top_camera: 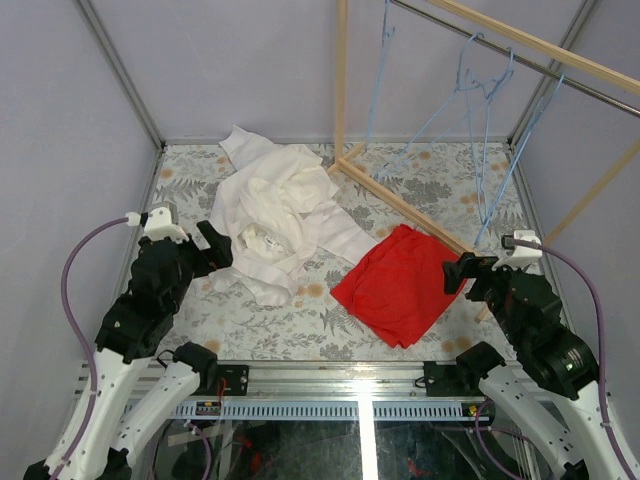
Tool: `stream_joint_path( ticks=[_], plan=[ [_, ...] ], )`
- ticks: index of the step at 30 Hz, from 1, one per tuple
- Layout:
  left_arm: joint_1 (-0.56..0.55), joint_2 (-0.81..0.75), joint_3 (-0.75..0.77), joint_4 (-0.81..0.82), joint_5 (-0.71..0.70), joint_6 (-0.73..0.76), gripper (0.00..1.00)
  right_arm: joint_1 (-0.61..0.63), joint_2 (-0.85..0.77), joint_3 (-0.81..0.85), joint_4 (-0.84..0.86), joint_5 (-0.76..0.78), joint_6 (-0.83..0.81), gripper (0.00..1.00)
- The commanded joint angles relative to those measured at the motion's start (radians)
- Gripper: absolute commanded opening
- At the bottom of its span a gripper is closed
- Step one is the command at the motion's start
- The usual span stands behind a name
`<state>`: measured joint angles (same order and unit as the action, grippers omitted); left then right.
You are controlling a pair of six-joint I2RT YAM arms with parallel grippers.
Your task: Place the shirt on the hanger
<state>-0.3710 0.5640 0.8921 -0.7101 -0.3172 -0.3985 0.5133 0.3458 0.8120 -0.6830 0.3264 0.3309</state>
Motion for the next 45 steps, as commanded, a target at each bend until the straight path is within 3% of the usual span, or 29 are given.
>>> stream_joint_path(
  ticks=[1,14,25,33,39,45],
  plan=[
    [0.015,0.071,0.05,0.023,-0.033,-0.068,0.99,-0.016,0.054,0.071,0.048,-0.017,0.013,0.98],
    [0.028,0.224,0.081,0.061,0.077,-0.088,1.0,-0.034,0.165,0.153,-0.065,0.057,0.13,0.99],
    [0.035,0.396,0.092,0.131,0.165,-0.128,1.0,-0.038,0.177,0.097,-0.113,0.062,0.277,0.99],
    [0.041,0.387,0.052,0.234,0.229,-0.162,0.95,-0.039,0.274,0.114,-0.152,0.061,0.299,0.99],
    [0.041,0.394,0.042,0.205,0.171,-0.173,0.96,-0.039,0.351,0.09,-0.118,0.037,0.295,1.0],
    [0.041,0.437,0.023,0.178,0.107,-0.202,0.97,-0.039,0.369,0.023,0.008,-0.099,0.285,0.99]
  ],
)
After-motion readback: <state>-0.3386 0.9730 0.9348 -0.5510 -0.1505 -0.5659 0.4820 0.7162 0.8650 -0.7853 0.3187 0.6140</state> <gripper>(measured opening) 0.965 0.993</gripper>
